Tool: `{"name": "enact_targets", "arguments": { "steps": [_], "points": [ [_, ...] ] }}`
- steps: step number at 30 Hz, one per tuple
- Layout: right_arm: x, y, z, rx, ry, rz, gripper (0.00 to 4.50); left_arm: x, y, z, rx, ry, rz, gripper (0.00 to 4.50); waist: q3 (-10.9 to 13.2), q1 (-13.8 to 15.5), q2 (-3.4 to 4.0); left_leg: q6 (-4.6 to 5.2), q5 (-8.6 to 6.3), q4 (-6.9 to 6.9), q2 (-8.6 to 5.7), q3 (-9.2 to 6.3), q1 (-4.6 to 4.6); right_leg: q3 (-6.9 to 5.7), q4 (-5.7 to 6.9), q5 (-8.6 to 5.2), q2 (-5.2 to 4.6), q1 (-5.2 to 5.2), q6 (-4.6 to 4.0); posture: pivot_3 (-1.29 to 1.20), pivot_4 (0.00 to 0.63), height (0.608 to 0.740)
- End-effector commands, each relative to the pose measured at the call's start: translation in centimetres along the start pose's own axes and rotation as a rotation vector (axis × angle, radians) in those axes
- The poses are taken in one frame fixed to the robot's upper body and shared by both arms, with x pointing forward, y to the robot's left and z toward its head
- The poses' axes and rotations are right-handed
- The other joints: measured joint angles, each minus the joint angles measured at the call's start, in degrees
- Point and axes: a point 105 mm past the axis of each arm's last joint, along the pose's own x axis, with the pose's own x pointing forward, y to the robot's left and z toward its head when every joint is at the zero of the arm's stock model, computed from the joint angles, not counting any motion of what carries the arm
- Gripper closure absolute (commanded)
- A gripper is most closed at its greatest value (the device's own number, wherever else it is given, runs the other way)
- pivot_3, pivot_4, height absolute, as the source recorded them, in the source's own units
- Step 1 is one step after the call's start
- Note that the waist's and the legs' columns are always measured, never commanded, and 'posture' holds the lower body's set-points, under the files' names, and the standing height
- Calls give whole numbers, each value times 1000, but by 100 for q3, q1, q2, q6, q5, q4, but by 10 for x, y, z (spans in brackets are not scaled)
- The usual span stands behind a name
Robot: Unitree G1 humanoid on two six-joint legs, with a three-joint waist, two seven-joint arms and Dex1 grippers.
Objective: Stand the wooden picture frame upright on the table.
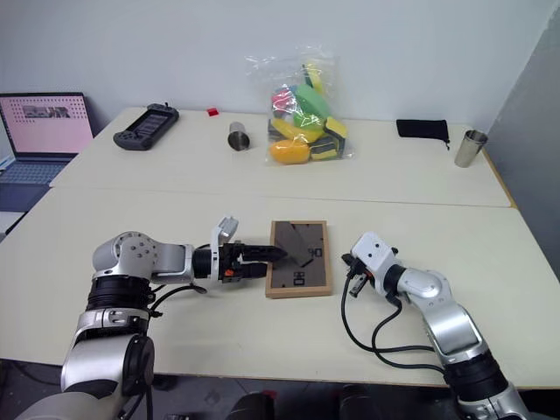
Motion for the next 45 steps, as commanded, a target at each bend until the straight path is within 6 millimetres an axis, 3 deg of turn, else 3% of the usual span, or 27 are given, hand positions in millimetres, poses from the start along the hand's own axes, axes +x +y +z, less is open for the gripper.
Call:
{"name": "enact_targets", "arguments": {
  "steps": [1,10,31,44,45],
  "points": [
    [-1,0,14,-19,-50,-1,4500,-5,12,-9,17,48,91,50,0,0,0,0,0,0,0,0,-1,0,-1,0,0,0,0,0,150,740],
    [1,-3,17,-7,-61,-14,4500,-3,3,-13,60,108,56,50,0,5,0,0,0,-11,-1,1,-5,-1,-12,2,-1,-2,-3,0,150,740],
    [1,-2,20,5,-70,-18,4500,1,3,-9,47,102,38,3920,1,52,0,0,0,-16,-3,2,-13,0,-18,3,-4,-10,-5,0,150,740],
    [2,0,19,5,-69,-16,4500,1,5,-8,61,94,56,3920,1,68,-1,0,0,-20,-3,2,-17,-3,-28,4,-5,-9,-8,0,150,740],
    [1,0,19,5,-67,-16,4500,0,6,-8,72,87,63,3737,1,68,-1,0,0,-20,-3,2,-17,-2,-28,4,-5,-9,-8,0,150,740]
  ]
}}
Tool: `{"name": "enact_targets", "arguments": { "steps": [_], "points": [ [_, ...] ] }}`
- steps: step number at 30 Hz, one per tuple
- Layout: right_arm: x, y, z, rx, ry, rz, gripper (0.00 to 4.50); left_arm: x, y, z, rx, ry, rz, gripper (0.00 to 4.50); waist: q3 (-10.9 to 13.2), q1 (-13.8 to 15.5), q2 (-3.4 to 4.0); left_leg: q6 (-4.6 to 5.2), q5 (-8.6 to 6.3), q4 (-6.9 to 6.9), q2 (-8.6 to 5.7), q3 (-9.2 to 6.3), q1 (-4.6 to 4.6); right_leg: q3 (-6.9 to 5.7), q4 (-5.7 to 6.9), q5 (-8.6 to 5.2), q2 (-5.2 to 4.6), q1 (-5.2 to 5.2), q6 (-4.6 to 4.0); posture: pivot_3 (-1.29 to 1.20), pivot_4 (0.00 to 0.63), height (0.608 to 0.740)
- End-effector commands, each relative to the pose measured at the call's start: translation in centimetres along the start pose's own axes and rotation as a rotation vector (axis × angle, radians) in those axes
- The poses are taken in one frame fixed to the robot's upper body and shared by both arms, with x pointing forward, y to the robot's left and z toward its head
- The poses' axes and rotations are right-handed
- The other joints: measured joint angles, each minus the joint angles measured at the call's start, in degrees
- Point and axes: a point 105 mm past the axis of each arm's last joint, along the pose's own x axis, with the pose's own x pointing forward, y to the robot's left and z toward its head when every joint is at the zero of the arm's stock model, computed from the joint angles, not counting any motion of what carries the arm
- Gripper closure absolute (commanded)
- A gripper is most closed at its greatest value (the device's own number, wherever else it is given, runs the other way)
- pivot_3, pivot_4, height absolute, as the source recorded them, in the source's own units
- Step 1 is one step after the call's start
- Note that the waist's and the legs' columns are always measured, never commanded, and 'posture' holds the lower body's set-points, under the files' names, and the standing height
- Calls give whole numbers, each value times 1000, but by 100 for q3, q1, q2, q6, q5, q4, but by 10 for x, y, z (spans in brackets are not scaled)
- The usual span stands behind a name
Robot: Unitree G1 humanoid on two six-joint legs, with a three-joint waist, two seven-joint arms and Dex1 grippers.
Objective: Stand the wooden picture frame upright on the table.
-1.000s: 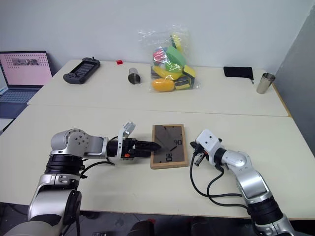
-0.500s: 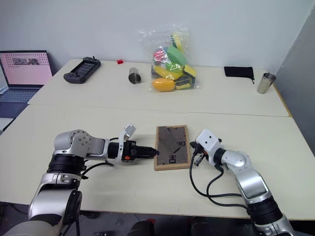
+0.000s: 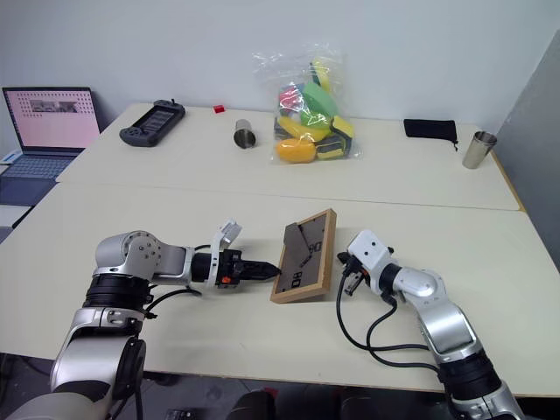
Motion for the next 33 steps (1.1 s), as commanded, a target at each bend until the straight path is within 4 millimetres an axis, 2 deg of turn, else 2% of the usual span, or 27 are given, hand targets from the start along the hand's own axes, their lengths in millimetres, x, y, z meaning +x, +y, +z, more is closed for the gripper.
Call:
{"name": "enact_targets", "arguments": {
  "steps": [1,5,13,18,23,28,33],
  "points": [
    [-4,-3,14,-24,-49,-13,4500,1,1,2,30,-9,18,3544,0,0,0,0,0,0,0,0,0,0,0,0,0,0,0,0,150,740],
    [-8,-4,8,-33,-28,-16,4500,-1,-7,-2,49,7,-26,2657,0,-4,0,0,0,-1,1,0,0,0,0,0,0,0,-1,0,150,740],
    [-19,-11,-12,-52,38,-26,4500,-4,-7,-3,56,8,-34,1086,0,-7,0,0,0,-4,1,0,0,0,0,0,1,-3,1,0,150,740],
    [-31,-15,-28,-100,108,-28,4500,-10,-11,3,34,-18,-70,1086,0,-7,0,0,0,-4,1,1,0,1,-1,-1,1,-3,1,0,150,740],
    [-34,-7,-15,-79,65,14,4500,-6,-13,5,9,-8,-100,1086,1,-18,-1,0,0,-6,1,1,1,1,0,-4,2,-3,7,0,150,740],
    [-34,0,-12,-64,59,29,4500,7,-13,2,52,40,-99,1086,1,-7,-1,0,0,-6,0,1,0,1,-1,-3,1,-3,5,0,150,740],
    [-37,0,-10,-59,59,16,4500,14,-24,-3,91,111,-153,1086,1,9,-1,0,0,-6,-2,1,-3,1,-7,-1,1,-2,2,0,150,740]
  ]
}}
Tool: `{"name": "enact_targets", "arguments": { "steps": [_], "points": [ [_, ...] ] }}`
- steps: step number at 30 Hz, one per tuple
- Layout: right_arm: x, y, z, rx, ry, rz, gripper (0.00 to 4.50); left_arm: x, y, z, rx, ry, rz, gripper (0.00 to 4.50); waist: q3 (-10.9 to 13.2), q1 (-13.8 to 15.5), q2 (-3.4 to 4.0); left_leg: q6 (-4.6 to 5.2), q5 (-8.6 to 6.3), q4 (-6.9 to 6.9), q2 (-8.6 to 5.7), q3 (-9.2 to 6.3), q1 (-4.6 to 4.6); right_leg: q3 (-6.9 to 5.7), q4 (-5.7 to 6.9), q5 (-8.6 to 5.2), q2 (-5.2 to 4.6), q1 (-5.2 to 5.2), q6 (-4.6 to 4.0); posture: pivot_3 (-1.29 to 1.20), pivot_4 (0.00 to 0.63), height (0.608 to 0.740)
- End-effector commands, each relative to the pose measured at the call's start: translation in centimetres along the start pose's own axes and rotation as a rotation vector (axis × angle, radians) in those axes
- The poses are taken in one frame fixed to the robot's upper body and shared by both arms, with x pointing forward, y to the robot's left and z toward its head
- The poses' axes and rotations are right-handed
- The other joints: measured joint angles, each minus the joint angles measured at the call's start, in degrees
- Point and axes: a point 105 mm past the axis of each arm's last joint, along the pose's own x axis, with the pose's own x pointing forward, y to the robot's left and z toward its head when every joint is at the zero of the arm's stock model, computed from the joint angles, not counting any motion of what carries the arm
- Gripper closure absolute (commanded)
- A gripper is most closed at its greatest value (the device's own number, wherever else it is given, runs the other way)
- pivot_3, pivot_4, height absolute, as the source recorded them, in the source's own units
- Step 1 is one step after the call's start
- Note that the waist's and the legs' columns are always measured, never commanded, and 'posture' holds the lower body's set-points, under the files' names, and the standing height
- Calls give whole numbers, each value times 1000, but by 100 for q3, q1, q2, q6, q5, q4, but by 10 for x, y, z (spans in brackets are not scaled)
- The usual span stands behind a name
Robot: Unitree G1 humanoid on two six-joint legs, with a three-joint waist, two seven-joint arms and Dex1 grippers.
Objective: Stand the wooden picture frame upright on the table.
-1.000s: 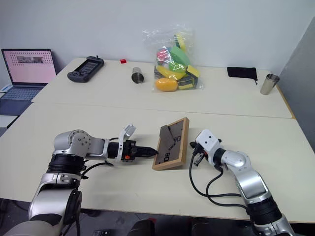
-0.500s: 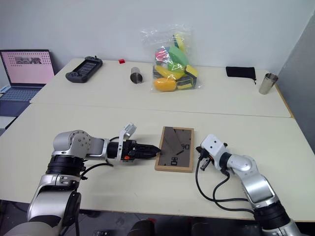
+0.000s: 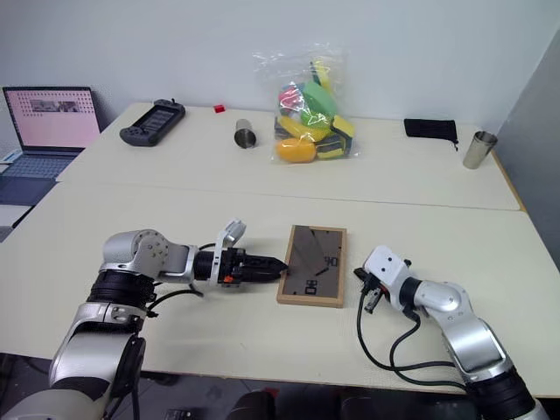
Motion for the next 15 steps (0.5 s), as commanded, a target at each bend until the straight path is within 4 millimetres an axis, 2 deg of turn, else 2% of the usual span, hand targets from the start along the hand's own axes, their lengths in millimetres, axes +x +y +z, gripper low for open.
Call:
{"name": "enact_targets", "arguments": {
  "steps": [1,10,15],
  "points": [
    [-7,-4,12,-14,-33,-27,4500,7,-11,0,60,53,-49,1086,0,-3,0,0,0,0,0,0,0,0,-2,0,0,0,0,0,150,740],
    [-9,-2,11,0,-29,-43,4500,7,-4,4,88,70,-15,1086,0,5,0,0,0,-5,0,0,0,-1,-8,-1,0,1,1,0,150,740],
    [-1,3,20,8,-59,-30,4500,7,-4,6,87,61,-13,1086,0,5,0,1,0,-5,1,-1,0,-1,-8,-3,0,2,5,0,150,740]
  ]
}}
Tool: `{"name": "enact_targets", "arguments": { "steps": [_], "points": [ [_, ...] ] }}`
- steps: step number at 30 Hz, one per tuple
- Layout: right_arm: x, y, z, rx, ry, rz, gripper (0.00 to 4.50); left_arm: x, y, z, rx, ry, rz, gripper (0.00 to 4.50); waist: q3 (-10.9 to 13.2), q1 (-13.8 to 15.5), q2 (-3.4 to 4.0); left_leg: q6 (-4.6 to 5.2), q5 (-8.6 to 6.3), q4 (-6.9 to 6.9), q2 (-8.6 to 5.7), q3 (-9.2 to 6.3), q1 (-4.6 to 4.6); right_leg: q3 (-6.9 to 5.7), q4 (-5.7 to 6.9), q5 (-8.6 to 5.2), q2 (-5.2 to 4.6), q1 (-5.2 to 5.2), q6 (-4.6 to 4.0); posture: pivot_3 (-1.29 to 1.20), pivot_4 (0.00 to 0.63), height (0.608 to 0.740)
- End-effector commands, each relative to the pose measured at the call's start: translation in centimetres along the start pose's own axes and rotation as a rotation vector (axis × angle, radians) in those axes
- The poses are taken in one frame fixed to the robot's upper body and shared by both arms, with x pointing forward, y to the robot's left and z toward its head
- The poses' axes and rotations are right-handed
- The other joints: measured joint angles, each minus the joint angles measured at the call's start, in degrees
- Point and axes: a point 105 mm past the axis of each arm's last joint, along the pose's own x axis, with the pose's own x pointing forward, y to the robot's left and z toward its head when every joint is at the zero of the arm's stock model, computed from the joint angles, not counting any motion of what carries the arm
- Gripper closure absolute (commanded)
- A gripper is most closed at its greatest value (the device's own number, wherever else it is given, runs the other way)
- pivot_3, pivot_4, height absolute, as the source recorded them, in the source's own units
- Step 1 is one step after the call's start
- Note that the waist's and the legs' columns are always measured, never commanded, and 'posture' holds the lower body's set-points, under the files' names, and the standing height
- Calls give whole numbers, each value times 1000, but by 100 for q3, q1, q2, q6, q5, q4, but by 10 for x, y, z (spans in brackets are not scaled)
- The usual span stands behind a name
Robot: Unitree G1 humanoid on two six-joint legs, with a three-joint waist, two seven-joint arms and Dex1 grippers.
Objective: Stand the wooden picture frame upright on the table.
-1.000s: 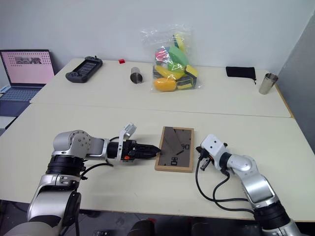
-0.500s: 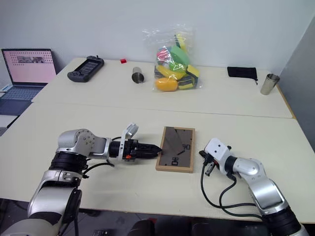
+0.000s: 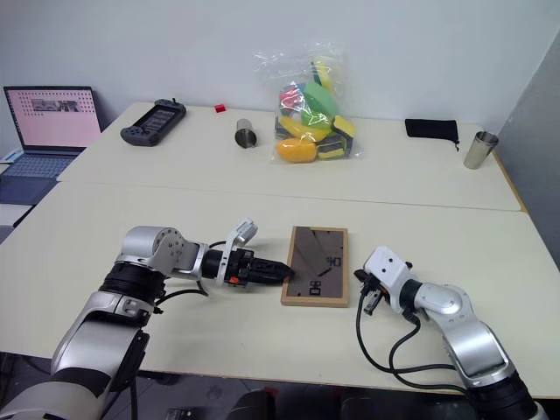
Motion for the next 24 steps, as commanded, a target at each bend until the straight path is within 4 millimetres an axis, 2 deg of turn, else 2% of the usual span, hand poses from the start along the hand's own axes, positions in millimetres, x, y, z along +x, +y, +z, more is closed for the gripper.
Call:
{"name": "enact_targets", "arguments": {
  "steps": [1,5,9,22,24],
  "points": [
    [3,2,22,-25,-72,-7,4500,-1,-2,6,26,-6,10,1086,0,-3,0,0,0,0,0,0,0,0,0,0,0,0,0,0,150,740],
    [17,8,37,0,-125,-4,4500,-1,-2,6,18,-9,10,1086,0,-13,0,0,0,0,1,-1,1,0,1,0,1,0,0,0,150,740],
    [23,12,44,6,-143,5,4500,-2,-3,5,11,-10,10,1086,0,-15,0,0,0,0,2,-1,1,-1,2,2,1,0,-3,0,150,740],
    [17,6,31,3,-105,-7,4500,-7,-4,6,-8,-23,5,1086,0,-16,0,0,0,-1,2,-1,0,-1,1,4,1,-1,-8,0,150,740],
    [16,6,31,3,-106,-7,4500,-7,-5,6,-8,-24,-3,1438,0,-16,0,0,0,-1,2,-1,0,-1,1,4,1,-1,-7,0,150,740]
  ]
}}
